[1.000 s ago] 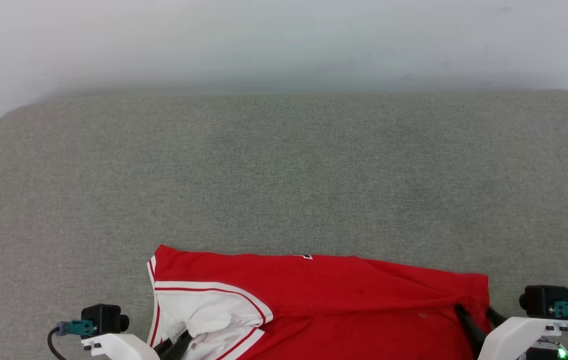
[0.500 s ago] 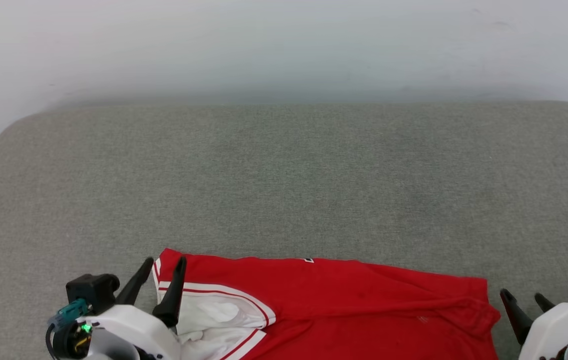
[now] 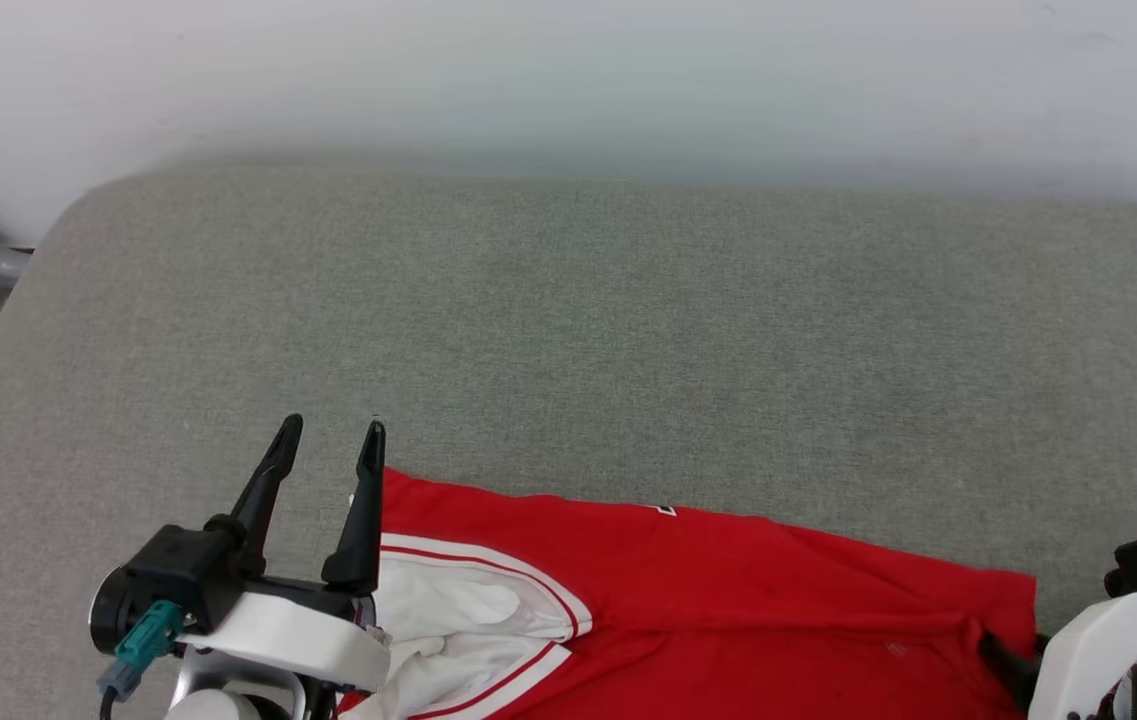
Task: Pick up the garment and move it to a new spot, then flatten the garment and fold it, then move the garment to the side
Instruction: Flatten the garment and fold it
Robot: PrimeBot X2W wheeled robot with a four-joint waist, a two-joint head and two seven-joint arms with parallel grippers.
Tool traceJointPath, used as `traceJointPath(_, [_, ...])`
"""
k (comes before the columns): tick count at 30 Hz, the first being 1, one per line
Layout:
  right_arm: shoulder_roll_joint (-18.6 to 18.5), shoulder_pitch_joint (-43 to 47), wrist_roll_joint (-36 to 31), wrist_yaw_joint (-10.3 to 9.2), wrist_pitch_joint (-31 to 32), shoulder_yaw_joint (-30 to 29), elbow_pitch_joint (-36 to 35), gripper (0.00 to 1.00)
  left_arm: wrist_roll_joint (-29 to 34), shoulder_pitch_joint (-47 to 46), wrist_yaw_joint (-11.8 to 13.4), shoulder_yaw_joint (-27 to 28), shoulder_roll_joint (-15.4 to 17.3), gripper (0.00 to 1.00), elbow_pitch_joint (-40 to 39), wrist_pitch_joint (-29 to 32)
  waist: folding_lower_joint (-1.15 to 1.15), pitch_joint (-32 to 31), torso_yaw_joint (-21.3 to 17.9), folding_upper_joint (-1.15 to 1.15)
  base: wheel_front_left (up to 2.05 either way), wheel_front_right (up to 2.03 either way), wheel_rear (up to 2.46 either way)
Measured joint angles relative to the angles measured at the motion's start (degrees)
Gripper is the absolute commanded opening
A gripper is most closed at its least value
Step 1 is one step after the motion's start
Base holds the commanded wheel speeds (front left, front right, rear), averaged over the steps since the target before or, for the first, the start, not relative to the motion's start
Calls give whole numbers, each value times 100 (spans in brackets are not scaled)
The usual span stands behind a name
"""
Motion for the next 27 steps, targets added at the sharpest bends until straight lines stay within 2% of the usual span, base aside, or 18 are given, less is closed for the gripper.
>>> traceJointPath(9, [146,9,152,-2,238,116,361,100,264,234,-196,157,-136,100,-77,0,-1,185,182,0,0,0,0])
traceJointPath(10, [154,-3,196,-2,280,125,393,56,266,252,-210,178,-159,100,-63,0,0,195,184,0,0,0,0])
traceJointPath(11, [164,-29,224,-3,302,129,423,22,271,266,-215,200,-181,100,-38,0,0,196,182,0,0,0,0])
traceJointPath(12, [164,-46,240,-11,309,144,445,0,287,275,-233,232,-210,100,-27,0,0,195,178,0,0,0,0])
traceJointPath(17, [185,-126,300,-7,309,278,460,0,347,320,-310,347,-311,100,96,0,0,129,140,0,0,0,0])
traceJointPath(22, [34,-196,336,-1,176,279,219,0,398,403,-324,422,-305,100,223,0,0,-11,57,0,0,0,0])
traceJointPath(27, [-121,-201,267,0,294,-110,-82,0,438,511,-338,450,-304,100,298,0,0,-167,-48,0,0,0,0])
